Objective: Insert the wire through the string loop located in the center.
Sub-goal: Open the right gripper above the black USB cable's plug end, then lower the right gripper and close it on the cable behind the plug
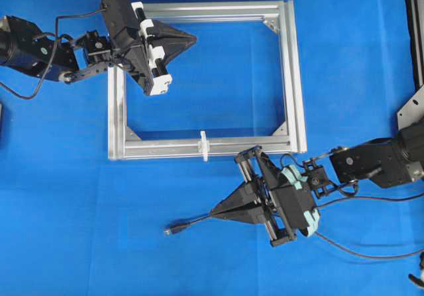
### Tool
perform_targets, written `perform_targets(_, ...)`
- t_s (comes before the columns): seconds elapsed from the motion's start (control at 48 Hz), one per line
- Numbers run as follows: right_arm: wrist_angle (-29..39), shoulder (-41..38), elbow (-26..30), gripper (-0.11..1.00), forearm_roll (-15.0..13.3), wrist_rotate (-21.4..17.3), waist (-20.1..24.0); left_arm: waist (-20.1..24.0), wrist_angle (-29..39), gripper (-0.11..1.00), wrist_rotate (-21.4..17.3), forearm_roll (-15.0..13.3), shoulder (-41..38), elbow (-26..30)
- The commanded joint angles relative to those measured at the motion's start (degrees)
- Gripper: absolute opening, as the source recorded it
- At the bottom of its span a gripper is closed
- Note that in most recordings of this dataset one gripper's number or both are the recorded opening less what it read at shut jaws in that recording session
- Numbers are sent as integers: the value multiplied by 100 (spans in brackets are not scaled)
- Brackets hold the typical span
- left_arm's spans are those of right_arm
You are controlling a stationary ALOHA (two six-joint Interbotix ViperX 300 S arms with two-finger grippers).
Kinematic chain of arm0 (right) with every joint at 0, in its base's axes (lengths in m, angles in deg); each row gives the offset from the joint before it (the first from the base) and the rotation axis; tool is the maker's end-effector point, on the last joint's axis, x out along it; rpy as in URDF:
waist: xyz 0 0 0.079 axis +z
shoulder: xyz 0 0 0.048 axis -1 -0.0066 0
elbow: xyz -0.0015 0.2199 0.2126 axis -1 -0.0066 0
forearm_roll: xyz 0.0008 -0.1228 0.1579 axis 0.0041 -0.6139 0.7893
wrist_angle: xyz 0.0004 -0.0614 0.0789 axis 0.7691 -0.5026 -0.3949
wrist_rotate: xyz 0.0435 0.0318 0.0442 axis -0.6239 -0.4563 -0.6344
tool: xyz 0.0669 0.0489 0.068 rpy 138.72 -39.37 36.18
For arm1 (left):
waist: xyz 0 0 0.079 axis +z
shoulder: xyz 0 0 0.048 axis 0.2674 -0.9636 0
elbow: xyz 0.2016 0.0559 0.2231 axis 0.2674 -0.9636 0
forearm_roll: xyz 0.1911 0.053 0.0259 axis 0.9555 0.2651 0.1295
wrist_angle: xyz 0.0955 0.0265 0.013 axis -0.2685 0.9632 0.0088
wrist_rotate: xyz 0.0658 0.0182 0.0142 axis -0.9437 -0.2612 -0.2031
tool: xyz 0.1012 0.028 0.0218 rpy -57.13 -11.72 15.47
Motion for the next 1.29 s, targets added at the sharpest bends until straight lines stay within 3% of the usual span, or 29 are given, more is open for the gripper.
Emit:
perform_targets(0.0, -35, 264, 114, 0, 0, 53, -70, -70, 53, 0, -35, 141, 281, 105)
perform_targets(0.104, -35, 308, 97, -4, -18, 53, -62, -70, 114, 0, -35, 141, 290, 79)
perform_targets(0.709, 35, 308, 123, -2, -26, -325, -44, -44, 114, 0, -35, 141, 299, 9)
perform_targets(0.855, 158, 290, 158, 22, -18, -413, 0, -44, 114, 0, -35, 141, 299, 9)
perform_targets(1.021, 352, 255, 255, 72, 9, -439, 26, -44, 114, 0, -35, 141, 299, 9)
perform_targets(1.105, 439, 211, 316, 91, 9, -448, 35, -44, 114, 0, -35, 141, 299, 9)
perform_targets(1.272, 686, 70, 519, 88, 26, -457, 79, -44, 114, 0, -35, 141, 308, 9)
